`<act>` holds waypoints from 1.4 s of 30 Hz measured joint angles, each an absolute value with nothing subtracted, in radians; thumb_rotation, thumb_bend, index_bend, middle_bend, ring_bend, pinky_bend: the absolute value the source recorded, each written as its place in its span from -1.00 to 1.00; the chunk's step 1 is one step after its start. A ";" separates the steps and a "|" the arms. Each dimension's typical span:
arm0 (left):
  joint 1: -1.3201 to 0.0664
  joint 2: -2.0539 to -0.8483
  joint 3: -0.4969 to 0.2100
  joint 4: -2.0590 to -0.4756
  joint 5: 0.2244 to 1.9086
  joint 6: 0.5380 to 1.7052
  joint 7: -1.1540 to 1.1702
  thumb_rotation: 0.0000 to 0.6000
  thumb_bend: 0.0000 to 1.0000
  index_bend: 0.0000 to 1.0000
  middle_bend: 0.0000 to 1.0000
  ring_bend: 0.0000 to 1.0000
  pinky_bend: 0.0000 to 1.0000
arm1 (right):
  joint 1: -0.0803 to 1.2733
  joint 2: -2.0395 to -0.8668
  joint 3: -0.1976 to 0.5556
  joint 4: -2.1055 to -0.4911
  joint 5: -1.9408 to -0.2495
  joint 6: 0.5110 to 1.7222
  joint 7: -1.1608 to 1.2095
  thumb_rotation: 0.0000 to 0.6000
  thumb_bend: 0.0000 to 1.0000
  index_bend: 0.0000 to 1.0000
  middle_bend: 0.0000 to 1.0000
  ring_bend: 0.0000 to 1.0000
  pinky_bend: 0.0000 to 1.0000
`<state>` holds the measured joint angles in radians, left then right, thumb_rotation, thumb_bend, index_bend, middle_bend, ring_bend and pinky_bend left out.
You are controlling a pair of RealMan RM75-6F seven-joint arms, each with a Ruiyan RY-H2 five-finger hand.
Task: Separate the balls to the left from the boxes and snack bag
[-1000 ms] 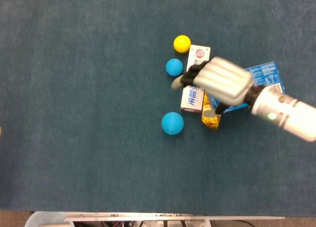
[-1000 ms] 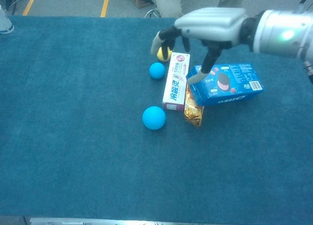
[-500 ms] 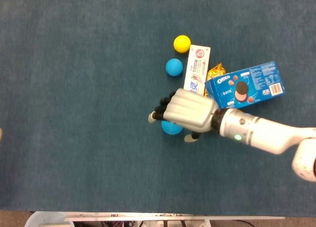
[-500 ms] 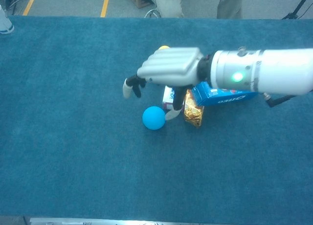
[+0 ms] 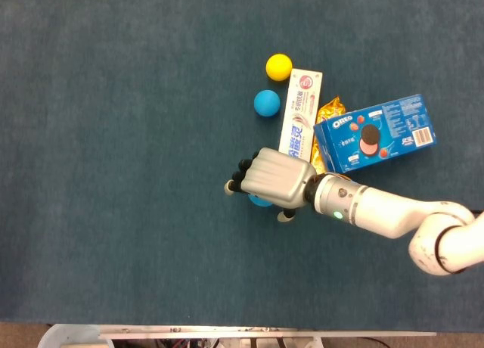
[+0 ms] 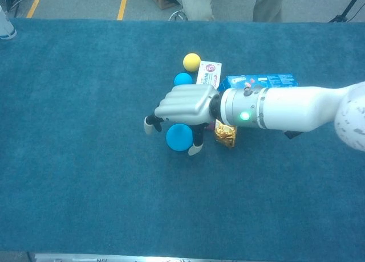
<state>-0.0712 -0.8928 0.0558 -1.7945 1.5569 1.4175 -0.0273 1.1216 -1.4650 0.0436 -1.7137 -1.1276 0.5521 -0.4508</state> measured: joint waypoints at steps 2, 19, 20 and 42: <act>-0.070 -0.893 0.056 -1.791 1.556 1.418 -0.032 1.00 -0.26 -0.85 -0.75 -0.85 -0.99 | 1.127 -1.481 0.033 -1.695 -1.111 0.560 -0.468 1.00 -1.00 -0.51 -0.35 -0.52 -0.20; -0.057 -0.895 0.059 -1.779 1.552 1.427 -0.049 1.00 -0.26 -0.85 -0.75 -0.85 -0.99 | 1.160 -1.576 -0.015 -1.594 -1.003 0.618 -0.546 1.00 -1.00 -0.41 -0.34 -0.52 -0.14; -0.057 -0.895 0.059 -1.778 1.552 1.427 -0.049 1.00 -0.26 -0.85 -0.75 -0.85 -0.99 | 1.161 -1.581 -0.016 -1.589 -0.997 0.624 -0.553 1.00 -1.00 -0.37 -0.33 -0.51 -0.11; -0.039 -0.884 0.061 -1.783 1.551 1.444 -0.049 1.00 -0.26 -0.85 -0.75 -0.85 -0.99 | 1.198 -1.672 0.036 -1.517 -0.894 0.694 -0.594 1.00 -1.00 -0.25 -0.28 -0.40 0.31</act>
<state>-0.0392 -0.8842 0.0613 -1.7831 1.5508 1.4439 -0.0494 1.1979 -1.6719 0.0356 -1.5171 -0.8937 0.6939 -0.5937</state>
